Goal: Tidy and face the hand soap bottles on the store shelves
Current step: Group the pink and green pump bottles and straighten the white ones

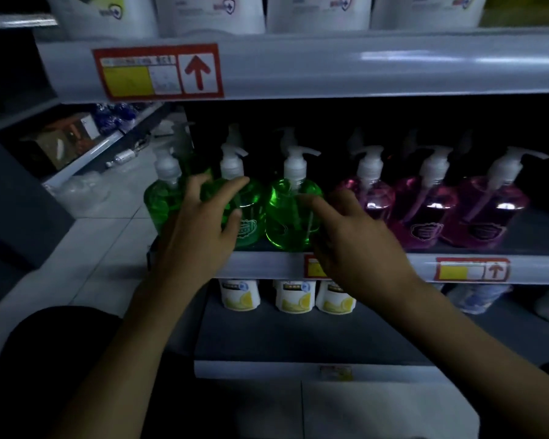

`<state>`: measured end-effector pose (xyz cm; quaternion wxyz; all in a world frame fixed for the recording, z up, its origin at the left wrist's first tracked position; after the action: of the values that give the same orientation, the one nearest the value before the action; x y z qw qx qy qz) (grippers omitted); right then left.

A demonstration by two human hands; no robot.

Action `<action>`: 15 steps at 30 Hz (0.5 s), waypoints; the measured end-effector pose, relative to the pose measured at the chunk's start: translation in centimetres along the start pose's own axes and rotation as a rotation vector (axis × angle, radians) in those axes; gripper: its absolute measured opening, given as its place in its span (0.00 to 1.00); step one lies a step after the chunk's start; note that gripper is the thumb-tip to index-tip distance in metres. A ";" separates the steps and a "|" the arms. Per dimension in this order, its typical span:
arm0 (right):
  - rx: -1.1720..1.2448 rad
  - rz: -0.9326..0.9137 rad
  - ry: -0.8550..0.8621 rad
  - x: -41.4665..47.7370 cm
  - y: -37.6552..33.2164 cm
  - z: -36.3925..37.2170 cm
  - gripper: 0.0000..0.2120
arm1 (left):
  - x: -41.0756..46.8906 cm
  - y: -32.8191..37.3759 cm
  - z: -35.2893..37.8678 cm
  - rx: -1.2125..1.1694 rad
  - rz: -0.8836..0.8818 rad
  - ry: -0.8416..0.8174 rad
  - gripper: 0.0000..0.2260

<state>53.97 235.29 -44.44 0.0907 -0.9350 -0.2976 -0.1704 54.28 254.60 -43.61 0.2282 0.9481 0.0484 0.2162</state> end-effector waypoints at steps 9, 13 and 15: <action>-0.206 0.106 -0.011 4.4 -2.1 1.8 0.34 | 1.0 -0.2 1.5 -0.048 -0.038 -0.090 0.24; -0.244 0.118 -0.020 4.8 -2.2 1.7 0.32 | 1.0 0.0 1.8 -0.019 -0.023 -0.056 0.24; -0.209 0.090 -0.045 4.8 -2.0 1.4 0.32 | 1.1 -0.2 2.0 -0.025 -0.022 -0.057 0.24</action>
<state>56.82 239.77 -43.79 -0.0061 -0.9554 -0.2377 -0.1752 56.10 254.17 -44.84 0.2435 0.9504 0.0497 0.1872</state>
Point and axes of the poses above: each hand's wrist, its own x-axis towards the middle knuckle, its own z-axis out of the palm, y = z × x, the point moved 5 cm from there along x, towards the middle knuckle, and after that the axes turned 12 degrees about -z, right-handed, at the moved point
